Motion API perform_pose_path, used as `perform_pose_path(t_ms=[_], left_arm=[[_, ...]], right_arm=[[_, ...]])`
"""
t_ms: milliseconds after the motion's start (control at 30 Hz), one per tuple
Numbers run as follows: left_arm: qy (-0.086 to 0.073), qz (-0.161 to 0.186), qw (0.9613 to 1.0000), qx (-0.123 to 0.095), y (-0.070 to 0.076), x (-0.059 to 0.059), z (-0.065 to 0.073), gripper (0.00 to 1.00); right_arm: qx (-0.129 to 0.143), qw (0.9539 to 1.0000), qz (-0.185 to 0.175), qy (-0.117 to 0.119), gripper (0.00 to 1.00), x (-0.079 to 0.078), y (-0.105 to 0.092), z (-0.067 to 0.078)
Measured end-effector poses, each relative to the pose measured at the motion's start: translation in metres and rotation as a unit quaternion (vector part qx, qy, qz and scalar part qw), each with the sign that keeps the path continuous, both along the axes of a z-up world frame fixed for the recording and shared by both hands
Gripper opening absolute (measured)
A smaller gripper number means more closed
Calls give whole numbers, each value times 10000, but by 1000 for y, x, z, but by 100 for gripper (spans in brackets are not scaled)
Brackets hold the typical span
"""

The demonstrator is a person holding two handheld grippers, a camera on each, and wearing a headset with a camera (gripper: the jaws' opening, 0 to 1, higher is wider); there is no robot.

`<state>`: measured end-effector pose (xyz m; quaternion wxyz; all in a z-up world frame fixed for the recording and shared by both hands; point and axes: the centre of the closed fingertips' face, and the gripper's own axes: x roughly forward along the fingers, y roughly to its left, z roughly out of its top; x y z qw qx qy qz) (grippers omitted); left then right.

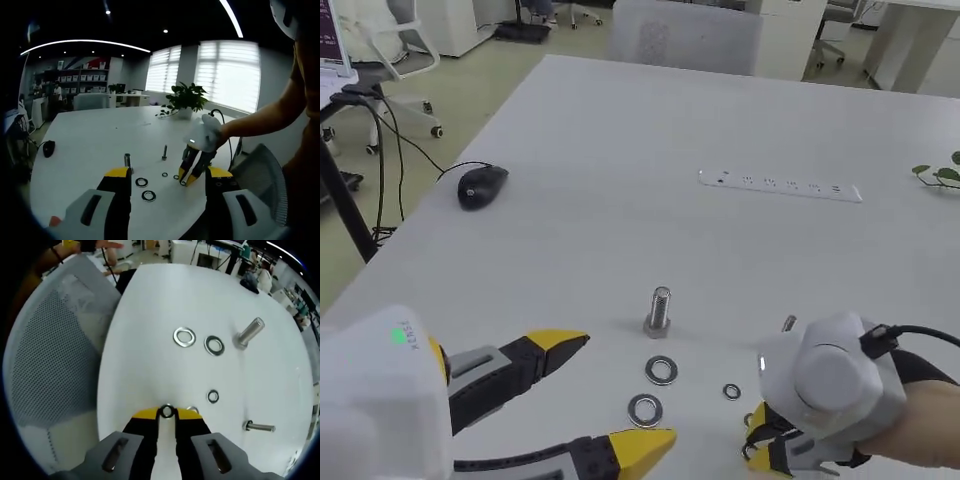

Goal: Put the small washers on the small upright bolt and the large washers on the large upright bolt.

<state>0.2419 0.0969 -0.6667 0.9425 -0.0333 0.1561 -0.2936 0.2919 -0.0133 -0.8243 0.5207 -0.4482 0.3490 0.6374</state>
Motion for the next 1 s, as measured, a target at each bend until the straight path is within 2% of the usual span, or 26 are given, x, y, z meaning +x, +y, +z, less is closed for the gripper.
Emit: perform_pose_path(t_ms=[133,200,267,500,600,833,1000], left_arm=[[13,-20,10000,-2,-2,0,-1,59],[28,-26,10000,-10,-2,0,-1,59],[40,-46,10000,-10,-3,1,-2,59],[35,-77,10000,-40,-5,4,-2,59],[30,-101,9999,-22,-6,5,-1,59],[33,-124,9999,-43,-9,7,0,59],[63,-144,9999,-51,-10,7,-2,59]], right_arm=[[5,10000,-89,-19,11,2,-3,5],[68,9998,-155,50,11,4,-4,15],[130,9997,-221,19,11,10,-7,24],[224,9975,-578,-340,11,51,-28,61],[234,9963,-673,-471,11,67,-33,72],[208,9948,-751,-654,12,88,-32,85],[214,9946,-735,-701,12,97,-27,88]])
